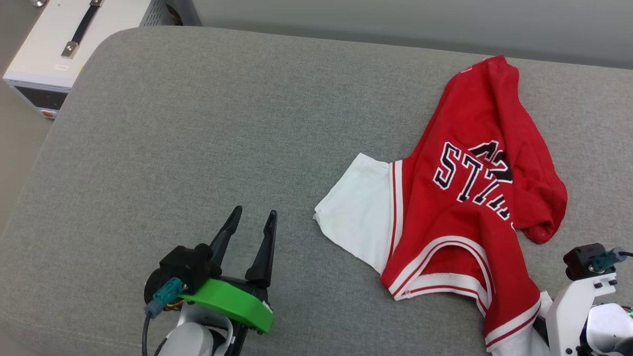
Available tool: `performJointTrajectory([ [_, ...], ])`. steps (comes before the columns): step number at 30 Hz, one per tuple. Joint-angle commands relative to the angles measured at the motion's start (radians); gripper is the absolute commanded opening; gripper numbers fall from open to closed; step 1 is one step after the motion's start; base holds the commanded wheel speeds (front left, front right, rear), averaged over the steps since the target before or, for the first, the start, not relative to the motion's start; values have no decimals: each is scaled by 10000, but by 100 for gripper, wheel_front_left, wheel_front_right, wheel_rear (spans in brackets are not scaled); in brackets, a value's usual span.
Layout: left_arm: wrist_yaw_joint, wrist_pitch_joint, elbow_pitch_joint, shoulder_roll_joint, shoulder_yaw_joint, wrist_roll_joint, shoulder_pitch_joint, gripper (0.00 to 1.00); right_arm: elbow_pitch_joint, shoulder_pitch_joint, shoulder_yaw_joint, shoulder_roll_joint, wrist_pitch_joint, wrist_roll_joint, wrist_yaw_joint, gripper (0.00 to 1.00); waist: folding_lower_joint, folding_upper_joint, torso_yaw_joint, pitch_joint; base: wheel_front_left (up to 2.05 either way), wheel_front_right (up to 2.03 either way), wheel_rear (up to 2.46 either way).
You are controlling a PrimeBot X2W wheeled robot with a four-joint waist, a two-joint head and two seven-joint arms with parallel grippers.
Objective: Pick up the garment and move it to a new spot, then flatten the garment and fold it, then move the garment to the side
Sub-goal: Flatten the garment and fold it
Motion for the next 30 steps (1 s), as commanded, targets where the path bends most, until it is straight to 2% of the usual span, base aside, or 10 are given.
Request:
performJointTrajectory([
  [1, -29, -57, -5, 9, -12, -8, -192, 100, 279, -37, 223, 71, -74, 73, -6, 0, 0, 0, 79, 41, 0, 0, 0],
  [6, -29, -57, 59, 54, 30, -14, -142, 100, 499, -463, -28, -320, -706, 18, -6, 0, 0, 0, 40, -110, 0, 0, 0],
  [14, -29, -57, 36, 71, -64, 3, -204, 100, 1065, -1819, -754, -1694, -1113, -143, -6, 0, 0, 0, -34, -145, 0, 0, 0],
  [21, -29, -57, -78, 73, -149, -18, -494, 100, 2759, -3732, -804, -2766, -2231, -574, -6, 0, 0, 0, 74, 404, 0, 0, 0],
  [25, -29, -57, -21, 11, -215, -29, -699, 100, 4180, -4544, -525, -2769, -2969, -841, -6, 0, 0, 0, 228, 635, 0, 0, 0],
  [26, -29, -57, -4, -8, -229, -35, -738, 100, 4518, -4695, -453, -2728, -3166, -914, -6, 100, 0, 0, 266, 662, 0, 0, 0],
  [30, -29, -57, 56, -54, -197, -41, -781, 100, 5452, -5043, -239, -2450, -3906, -899, -6, 100, 0, 0, 298, 619, 0, 0, 0],
])
